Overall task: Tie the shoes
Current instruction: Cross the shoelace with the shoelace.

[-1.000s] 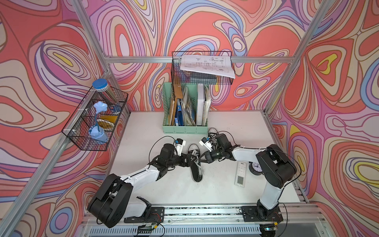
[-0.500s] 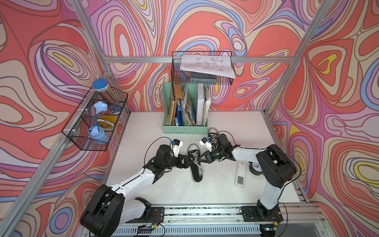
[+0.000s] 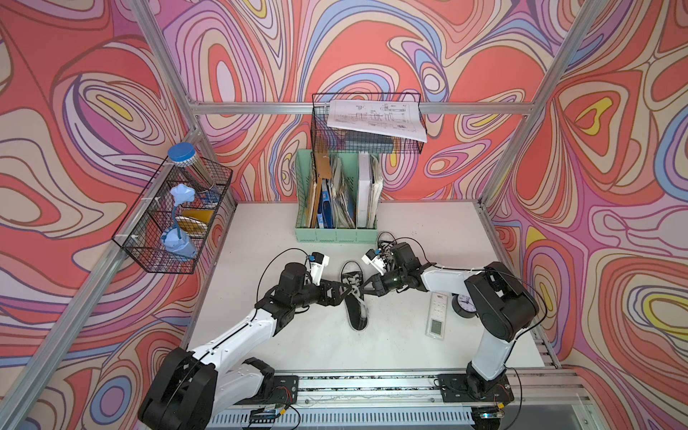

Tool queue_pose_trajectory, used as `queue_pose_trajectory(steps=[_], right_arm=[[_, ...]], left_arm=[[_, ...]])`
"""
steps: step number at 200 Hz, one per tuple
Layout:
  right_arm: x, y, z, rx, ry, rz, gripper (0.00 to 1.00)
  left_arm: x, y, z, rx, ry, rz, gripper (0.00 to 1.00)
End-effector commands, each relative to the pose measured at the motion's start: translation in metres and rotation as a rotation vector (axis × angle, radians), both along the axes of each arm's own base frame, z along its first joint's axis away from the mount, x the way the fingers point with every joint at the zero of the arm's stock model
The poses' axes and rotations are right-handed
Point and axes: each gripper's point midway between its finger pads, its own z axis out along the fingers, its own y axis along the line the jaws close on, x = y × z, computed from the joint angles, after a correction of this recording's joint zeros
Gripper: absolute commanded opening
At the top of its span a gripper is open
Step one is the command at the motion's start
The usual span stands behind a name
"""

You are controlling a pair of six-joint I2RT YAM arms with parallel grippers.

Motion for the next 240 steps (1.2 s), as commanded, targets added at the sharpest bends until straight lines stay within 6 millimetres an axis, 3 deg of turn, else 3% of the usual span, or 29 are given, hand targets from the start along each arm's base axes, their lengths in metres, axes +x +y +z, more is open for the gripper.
queue_pose_trajectory(steps=[1,36,64,107,127,131,155,182,239,240], right_arm=[[-0.001,-0.003,0.002,-0.005,-0.014,-0.002,0.0],[0.0,-0.003,0.002,-0.003,-0.013,-0.002,0.0],[-0.001,-0.002,0.003,-0.002,-0.012,-0.002,0.0],[0.002,-0.006,0.005,-0.029,-0.012,-0.035,0.0],[0.005,-0.011,-0.003,-0.075,0.024,-0.086,0.0],[0.006,-0.012,0.005,-0.07,0.01,-0.099,0.0],[0.006,-0.017,0.007,-0.09,0.032,-0.153,0.0],[0.004,-0.024,0.007,-0.12,0.058,-0.202,0.0],[-0.009,-0.042,-0.006,-0.198,0.11,-0.262,0.0],[-0.009,-0.043,-0.006,-0.199,0.111,-0.263,0.0]], left_arm=[[0.014,0.002,0.006,0.034,-0.016,0.028,0.9],[0.024,-0.016,0.01,-0.037,0.012,-0.017,0.76],[0.028,-0.027,0.001,-0.043,0.04,-0.043,0.62],[0.033,-0.025,-0.005,-0.041,0.039,-0.017,0.35],[0.031,-0.024,-0.007,-0.035,0.041,-0.016,0.24],[0.03,-0.023,-0.008,-0.035,0.041,-0.016,0.21],[0.025,-0.022,-0.013,-0.031,0.049,-0.025,0.09],[0.022,-0.021,-0.018,-0.028,0.056,-0.029,0.0],[0.026,-0.025,-0.011,-0.074,0.019,-0.026,0.0],[0.023,-0.023,-0.018,-0.067,0.034,-0.024,0.0]])
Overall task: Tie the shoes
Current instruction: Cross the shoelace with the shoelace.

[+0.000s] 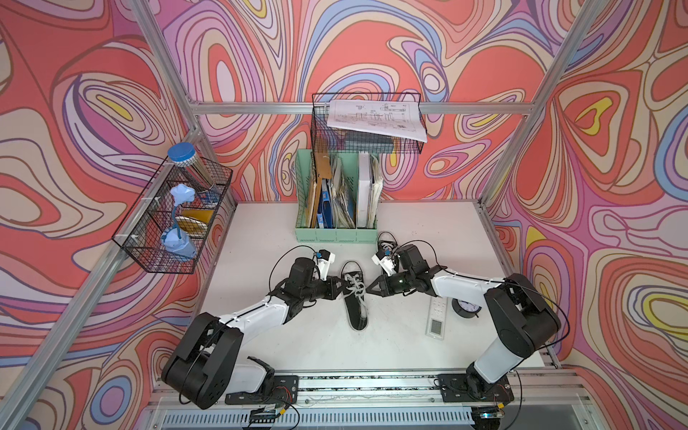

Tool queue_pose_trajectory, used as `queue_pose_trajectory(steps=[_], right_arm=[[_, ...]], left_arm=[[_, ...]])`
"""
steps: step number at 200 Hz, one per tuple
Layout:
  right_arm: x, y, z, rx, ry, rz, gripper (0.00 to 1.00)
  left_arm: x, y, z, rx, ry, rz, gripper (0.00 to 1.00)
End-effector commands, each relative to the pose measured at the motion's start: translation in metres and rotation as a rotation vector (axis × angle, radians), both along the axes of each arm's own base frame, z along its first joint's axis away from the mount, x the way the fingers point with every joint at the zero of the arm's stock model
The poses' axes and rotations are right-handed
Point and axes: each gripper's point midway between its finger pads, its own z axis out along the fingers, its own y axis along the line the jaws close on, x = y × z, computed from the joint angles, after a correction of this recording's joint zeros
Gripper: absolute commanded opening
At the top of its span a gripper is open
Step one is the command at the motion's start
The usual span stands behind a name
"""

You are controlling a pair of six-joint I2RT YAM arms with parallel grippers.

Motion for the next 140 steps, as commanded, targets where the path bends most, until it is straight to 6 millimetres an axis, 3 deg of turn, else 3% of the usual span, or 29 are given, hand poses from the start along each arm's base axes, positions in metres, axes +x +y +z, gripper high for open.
queue_pose_trajectory(steps=[1,42,107,140], right_arm=[[-0.004,-0.011,-0.005,-0.045,0.026,-0.045,0.0],[-0.009,-0.018,-0.009,-0.077,0.037,-0.056,0.0],[-0.018,-0.008,-0.01,-0.047,0.033,0.024,0.0],[-0.013,-0.008,-0.001,-0.056,-0.045,0.047,0.16]], left_arm=[[-0.002,-0.001,0.0,-0.029,-0.024,-0.007,0.0],[-0.006,0.004,-0.007,-0.017,-0.026,0.011,0.0],[-0.012,0.001,-0.013,-0.024,-0.019,-0.022,0.0],[-0.012,0.0,-0.014,-0.027,-0.017,-0.031,0.0]])
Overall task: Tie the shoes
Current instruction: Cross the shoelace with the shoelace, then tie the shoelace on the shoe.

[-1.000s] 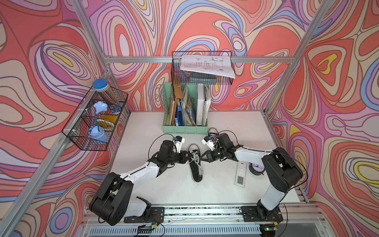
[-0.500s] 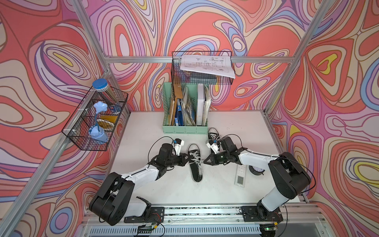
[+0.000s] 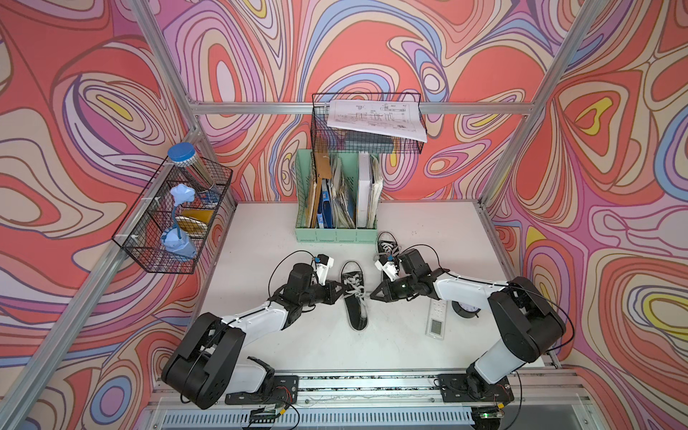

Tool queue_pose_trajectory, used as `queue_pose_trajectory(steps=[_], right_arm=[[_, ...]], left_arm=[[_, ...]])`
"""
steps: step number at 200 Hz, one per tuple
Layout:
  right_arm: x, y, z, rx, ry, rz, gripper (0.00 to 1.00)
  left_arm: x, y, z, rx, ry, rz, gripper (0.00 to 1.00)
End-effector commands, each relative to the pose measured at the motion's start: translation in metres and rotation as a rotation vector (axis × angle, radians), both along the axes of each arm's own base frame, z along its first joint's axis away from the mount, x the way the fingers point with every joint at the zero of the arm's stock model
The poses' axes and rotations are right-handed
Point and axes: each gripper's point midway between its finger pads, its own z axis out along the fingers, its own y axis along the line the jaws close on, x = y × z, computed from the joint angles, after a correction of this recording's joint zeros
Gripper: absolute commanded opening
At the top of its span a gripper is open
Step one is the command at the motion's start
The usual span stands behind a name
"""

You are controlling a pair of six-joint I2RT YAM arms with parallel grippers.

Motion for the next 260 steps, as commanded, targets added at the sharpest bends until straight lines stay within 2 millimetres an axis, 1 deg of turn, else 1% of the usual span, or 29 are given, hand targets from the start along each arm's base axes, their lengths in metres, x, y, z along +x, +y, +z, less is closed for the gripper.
queue_pose_trajectory(steps=[1,26,43,65,77,96,113,135,154,199,218,260], right_arm=[[0.001,0.001,0.009,-0.006,-0.073,0.043,0.17],[0.008,0.0,0.011,-0.034,-0.125,0.051,0.26],[0.014,0.0,0.015,-0.039,-0.153,0.045,0.29],[0.024,0.002,0.024,-0.039,-0.197,0.028,0.3],[0.031,0.001,0.024,-0.058,-0.215,0.009,0.3],[0.045,0.002,0.017,-0.094,-0.212,-0.013,0.3],[0.048,0.011,0.01,-0.078,-0.185,0.018,0.28],[0.039,0.021,0.008,-0.022,-0.15,0.083,0.28],[0.029,0.026,0.007,0.01,-0.119,0.131,0.28],[0.007,0.028,0.005,0.058,-0.073,0.2,0.3],[0.002,0.029,0.004,0.06,-0.066,0.22,0.31],[0.0,0.029,0.001,0.045,-0.075,0.234,0.32]], left_arm=[[-0.003,-0.002,-0.002,-0.008,-0.011,-0.026,0.0],[-0.004,-0.003,-0.003,-0.012,-0.007,-0.033,0.0],[-0.004,-0.004,-0.003,-0.011,-0.007,-0.037,0.0],[-0.004,-0.005,-0.003,-0.014,-0.004,-0.04,0.0],[-0.004,-0.005,-0.003,-0.016,-0.004,-0.043,0.0],[-0.003,-0.005,-0.003,-0.017,-0.006,-0.042,0.0],[-0.003,-0.006,-0.003,-0.018,-0.006,-0.044,0.0],[-0.003,-0.006,-0.004,-0.017,-0.001,-0.046,0.0],[-0.002,-0.007,-0.003,-0.017,-0.002,-0.046,0.0],[-0.002,-0.008,0.0,-0.02,-0.006,-0.053,0.0],[-0.002,-0.007,-0.001,-0.015,-0.004,-0.054,0.0],[-0.002,-0.008,0.001,-0.017,-0.005,-0.056,0.0]])
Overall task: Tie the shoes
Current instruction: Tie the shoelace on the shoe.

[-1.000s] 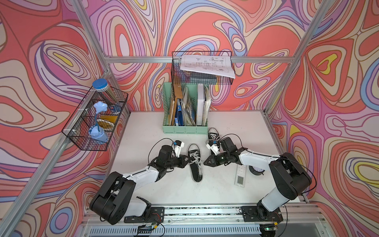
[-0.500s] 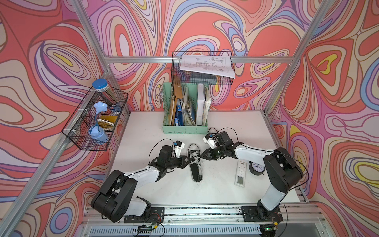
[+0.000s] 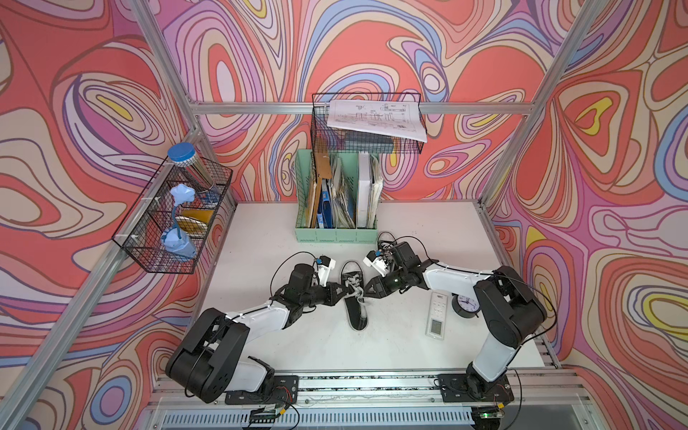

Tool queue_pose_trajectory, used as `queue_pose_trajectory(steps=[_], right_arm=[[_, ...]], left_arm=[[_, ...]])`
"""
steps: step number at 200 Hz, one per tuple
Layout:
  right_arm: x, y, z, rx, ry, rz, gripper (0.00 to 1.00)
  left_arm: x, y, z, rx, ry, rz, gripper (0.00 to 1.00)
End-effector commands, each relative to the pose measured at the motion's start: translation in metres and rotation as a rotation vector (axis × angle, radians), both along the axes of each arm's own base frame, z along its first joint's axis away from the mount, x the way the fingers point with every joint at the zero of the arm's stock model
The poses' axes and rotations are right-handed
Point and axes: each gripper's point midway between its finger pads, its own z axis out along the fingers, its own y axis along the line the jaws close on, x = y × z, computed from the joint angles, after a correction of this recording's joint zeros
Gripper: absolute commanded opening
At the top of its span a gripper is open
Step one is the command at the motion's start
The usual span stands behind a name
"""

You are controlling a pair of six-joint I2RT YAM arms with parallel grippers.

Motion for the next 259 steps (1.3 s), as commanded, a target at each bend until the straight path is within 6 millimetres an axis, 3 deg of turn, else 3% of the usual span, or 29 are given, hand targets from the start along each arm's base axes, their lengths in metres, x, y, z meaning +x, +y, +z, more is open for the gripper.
queue_pose_trajectory(steps=[1,63,122,259], right_arm=[[-0.01,0.001,-0.005,-0.002,0.009,0.038,0.33],[-0.022,0.004,-0.005,0.008,0.012,0.094,0.29],[-0.021,0.002,-0.009,-0.012,0.012,0.077,0.09],[-0.011,-0.029,-0.009,-0.173,0.017,-0.149,0.0]], left_arm=[[0.004,-0.004,0.009,-0.009,-0.035,-0.02,0.0],[0.003,-0.004,0.009,-0.008,-0.035,-0.021,0.0],[0.003,-0.004,0.008,-0.008,-0.035,-0.022,0.0],[0.003,0.004,0.0,0.033,-0.028,0.011,0.0]])
